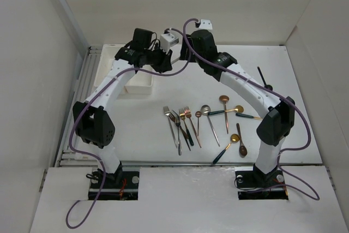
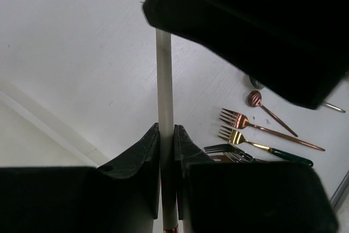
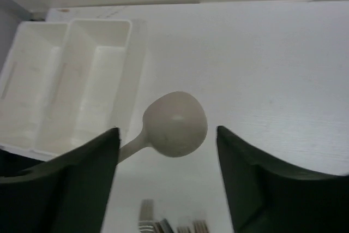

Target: Sort the eating utensils into containers

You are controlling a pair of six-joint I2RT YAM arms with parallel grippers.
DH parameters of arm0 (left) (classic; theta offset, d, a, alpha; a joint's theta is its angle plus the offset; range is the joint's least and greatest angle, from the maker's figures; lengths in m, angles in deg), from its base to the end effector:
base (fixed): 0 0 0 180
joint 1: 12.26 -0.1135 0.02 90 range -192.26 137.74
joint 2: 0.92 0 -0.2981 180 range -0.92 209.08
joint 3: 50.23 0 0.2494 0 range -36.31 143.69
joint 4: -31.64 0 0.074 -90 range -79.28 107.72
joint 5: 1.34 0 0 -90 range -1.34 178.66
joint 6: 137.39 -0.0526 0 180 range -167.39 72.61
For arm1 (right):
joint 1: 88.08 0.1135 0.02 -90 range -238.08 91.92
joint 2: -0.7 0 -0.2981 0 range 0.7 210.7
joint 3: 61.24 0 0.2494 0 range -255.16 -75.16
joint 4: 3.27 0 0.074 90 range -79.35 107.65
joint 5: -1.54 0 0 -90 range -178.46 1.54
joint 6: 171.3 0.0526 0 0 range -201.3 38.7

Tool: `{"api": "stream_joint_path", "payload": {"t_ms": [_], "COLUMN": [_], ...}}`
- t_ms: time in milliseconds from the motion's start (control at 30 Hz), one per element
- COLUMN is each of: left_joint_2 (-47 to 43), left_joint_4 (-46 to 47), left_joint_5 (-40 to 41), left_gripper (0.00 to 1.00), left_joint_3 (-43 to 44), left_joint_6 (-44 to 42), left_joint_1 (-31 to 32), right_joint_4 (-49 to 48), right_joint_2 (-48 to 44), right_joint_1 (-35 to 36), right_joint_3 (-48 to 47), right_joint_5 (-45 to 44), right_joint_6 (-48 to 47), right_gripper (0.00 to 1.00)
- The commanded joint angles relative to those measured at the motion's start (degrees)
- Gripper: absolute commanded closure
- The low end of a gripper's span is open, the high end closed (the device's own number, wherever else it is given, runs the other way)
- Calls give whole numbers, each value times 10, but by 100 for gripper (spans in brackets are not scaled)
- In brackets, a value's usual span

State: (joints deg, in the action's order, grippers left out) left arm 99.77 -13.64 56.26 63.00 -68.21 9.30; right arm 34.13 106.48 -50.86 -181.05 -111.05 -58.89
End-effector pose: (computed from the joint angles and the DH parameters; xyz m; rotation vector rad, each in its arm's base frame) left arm 0.3787 -0.1799 0.3965 1.0574 1.8167 -0.6105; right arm 0.3750 0.2595 0.4122 0.0025 1.9575 0.2979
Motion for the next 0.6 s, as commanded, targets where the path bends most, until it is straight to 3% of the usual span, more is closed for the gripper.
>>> {"api": "stream_joint_path", "payload": {"t_ms": [0, 100, 167, 300, 400, 567], "left_joint_2": [-3, 2, 7, 7, 14, 57], "left_joint_4": [17, 23, 31, 73, 91, 110], "left_joint_5": [15, 46, 88, 189, 203, 208], "left_gripper": [100, 100, 100, 100, 100, 100], "left_joint_3": [-18, -18, -18, -24, -31, -45], "left_joint_6": [60, 117, 136, 142, 112, 77], "left_joint_1": [-32, -77, -129, -204, -231, -248], "right_joint_4": [-37, -21, -21, 92, 147, 172], "right_joint_2": [-35, -54, -65, -37, 6, 77], "right_joint_1": [-19, -91, -164, -304, -388, -468], "right_joint_3": [-3, 2, 24, 16, 16, 20], "right_joint_5": [61, 119, 171, 246, 252, 274], "right_joint_6": [25, 74, 81, 81, 53, 19], "right_gripper": [23, 0, 0, 0, 0, 0]}}
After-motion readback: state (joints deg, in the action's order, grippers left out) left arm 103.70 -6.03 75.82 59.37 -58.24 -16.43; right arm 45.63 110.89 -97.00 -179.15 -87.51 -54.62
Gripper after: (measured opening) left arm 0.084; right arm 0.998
